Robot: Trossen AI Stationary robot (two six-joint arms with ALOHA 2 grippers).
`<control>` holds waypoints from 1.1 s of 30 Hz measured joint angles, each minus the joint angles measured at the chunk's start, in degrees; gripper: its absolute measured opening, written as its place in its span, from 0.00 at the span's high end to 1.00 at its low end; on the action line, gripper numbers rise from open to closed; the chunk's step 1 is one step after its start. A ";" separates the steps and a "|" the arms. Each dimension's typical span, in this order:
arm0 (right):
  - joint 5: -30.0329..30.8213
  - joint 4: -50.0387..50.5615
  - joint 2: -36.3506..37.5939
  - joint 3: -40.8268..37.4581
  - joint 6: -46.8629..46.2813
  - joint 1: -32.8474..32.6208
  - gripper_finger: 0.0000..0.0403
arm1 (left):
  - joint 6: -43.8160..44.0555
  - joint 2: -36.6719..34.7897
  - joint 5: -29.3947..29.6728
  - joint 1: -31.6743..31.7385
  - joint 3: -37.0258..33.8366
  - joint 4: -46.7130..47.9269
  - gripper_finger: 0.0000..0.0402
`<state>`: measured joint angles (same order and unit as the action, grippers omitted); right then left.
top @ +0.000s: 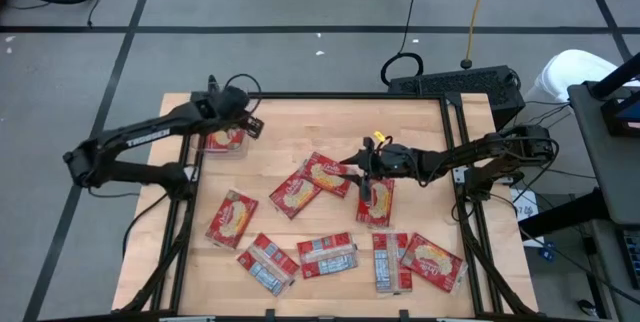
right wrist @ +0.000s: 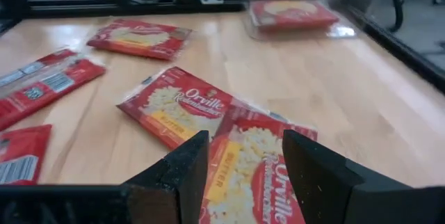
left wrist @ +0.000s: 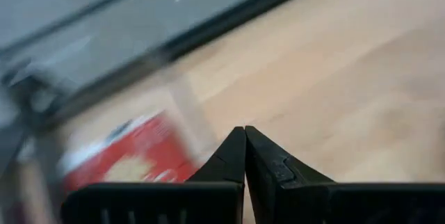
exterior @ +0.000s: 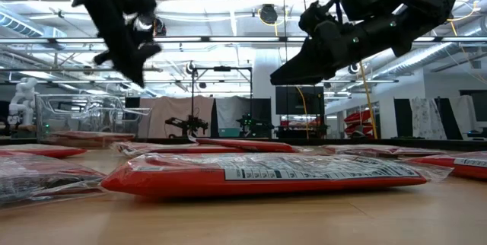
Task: Sort popcorn bags into baskets
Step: Put the red popcorn bag into the transparent bin
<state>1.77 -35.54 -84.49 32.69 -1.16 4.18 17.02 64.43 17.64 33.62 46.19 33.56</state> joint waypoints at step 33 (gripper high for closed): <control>23.68 14.25 0.99 0.76 -26.42 -16.93 0.56 | -0.97 14.22 7.02 -45.08 0.07 -40.80 0.96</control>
<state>25.45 -21.29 -83.50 33.45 -27.57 -12.75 16.05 78.65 24.67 -11.47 46.26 -7.24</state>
